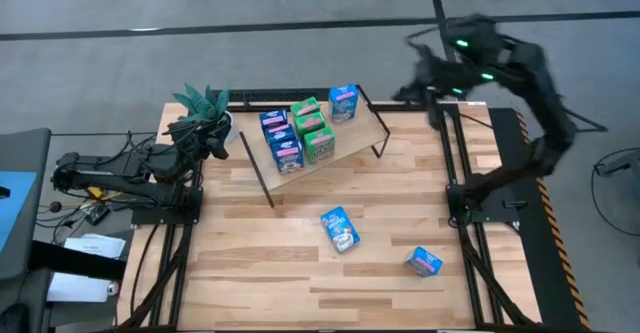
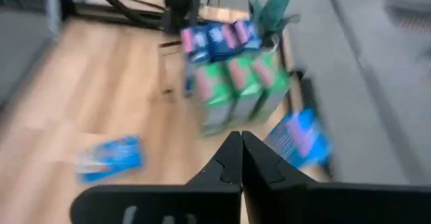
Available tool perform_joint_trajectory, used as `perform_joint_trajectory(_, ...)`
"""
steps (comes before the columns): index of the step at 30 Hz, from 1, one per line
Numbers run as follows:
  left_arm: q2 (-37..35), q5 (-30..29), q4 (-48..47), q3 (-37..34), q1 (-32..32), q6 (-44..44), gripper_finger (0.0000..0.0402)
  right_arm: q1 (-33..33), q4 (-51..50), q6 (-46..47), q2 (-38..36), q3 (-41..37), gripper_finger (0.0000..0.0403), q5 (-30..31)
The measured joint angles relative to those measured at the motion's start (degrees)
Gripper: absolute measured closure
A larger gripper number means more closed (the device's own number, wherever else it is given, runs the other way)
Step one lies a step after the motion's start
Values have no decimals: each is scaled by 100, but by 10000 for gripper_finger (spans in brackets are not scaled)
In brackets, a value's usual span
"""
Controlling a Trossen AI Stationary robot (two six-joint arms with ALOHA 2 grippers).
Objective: Stack cereal on shelf
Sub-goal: Put the right light blue cereal box on the shelf and align it with the other light blue cereal box
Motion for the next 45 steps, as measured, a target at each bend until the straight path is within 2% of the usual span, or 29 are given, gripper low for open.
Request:
perform_joint_trajectory(3, 0, 2, 1, 0, 0, 0, 119, 244, -846, 998, -443, -334, 361, 104)
perform_joint_trajectory(5, 0, 3, 2, 0, 0, 0, 119, 570, -1070, 1678, -720, -728, 350, 428)
perform_joint_trajectory(11, 0, 308, 13, 0, 0, -96, 119, 1996, -1024, 3997, -1650, -2596, 305, 819)
perform_joint_trajectory(17, 0, 641, 5, 0, 0, -103, 119, 3818, -1046, 6628, -2294, -4457, 234, 789)
perform_joint_trajectory(21, 0, 638, -7, 0, 0, -38, 119, 4967, -783, 8018, -2376, -5162, 192, 681)
perform_joint_trajectory(24, 0, 637, -8, 0, 0, -2, 119, 5700, -145, 8781, -2329, -5405, 176, 668)
perform_joint_trajectory(29, 0, 837, -11, 0, 0, -42, 119, 6531, 642, 9624, -1990, -5469, 173, 1019)
perform_joint_trajectory(35, 0, 1104, -130, 0, 0, -52, 119, 7267, 1005, 9675, -1264, -5473, 162, 1121)
perform_joint_trajectory(40, 0, 1112, -140, 0, 0, -63, 119, 7395, 1171, 9575, -689, -5473, 131, 1134)
perform_joint_trajectory(45, 0, 1231, -160, 0, 0, -68, 119, 7448, 1506, 9669, -270, -5473, 77, 1029)
